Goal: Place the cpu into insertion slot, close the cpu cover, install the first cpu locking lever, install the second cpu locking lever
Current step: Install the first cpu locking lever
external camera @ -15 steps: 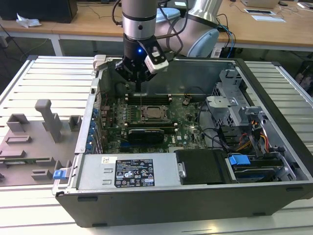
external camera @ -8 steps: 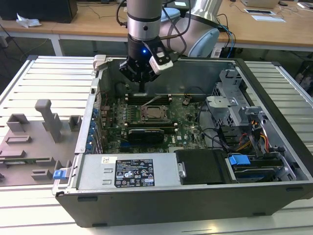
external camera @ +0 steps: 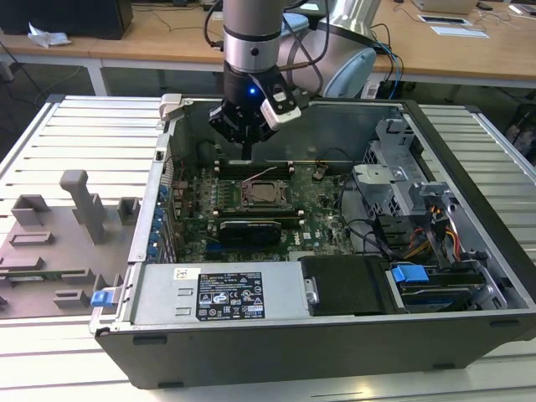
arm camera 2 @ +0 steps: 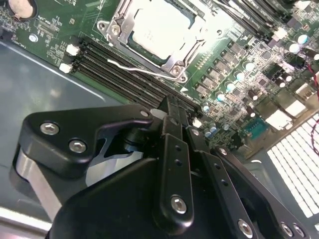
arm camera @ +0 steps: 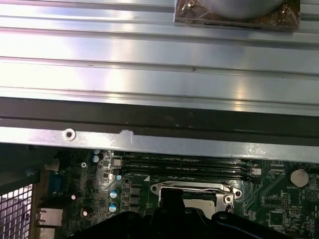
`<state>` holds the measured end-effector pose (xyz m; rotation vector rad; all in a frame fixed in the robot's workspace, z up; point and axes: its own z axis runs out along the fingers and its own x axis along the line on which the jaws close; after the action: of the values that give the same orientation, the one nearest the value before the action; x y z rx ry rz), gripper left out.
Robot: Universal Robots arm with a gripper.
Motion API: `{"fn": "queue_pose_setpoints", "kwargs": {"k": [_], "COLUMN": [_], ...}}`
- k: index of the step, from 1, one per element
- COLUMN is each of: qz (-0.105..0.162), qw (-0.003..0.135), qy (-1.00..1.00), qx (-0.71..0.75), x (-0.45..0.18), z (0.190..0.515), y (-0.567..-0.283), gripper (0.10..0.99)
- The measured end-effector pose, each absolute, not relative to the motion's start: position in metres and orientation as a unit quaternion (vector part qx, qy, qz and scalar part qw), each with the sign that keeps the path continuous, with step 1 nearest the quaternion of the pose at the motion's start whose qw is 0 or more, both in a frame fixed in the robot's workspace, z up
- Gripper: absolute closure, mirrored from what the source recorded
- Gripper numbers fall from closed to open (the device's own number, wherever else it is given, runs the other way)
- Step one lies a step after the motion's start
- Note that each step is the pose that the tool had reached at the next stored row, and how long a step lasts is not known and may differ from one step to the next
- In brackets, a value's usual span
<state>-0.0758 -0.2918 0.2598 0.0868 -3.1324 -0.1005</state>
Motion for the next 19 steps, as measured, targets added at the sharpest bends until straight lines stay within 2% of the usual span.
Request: {"fn": "queue_pose_setpoints", "kwargs": {"k": [9, 19], "qz": [-0.032, -0.032], "qw": [0.003, 0.003], "qy": [-0.999, -0.999], "qx": [0.028, 0.028], "x": [-0.075, -0.063], "z": [0.24, 0.238], "y": [-0.292, -0.291], "gripper": [0.98, 0.98]}}
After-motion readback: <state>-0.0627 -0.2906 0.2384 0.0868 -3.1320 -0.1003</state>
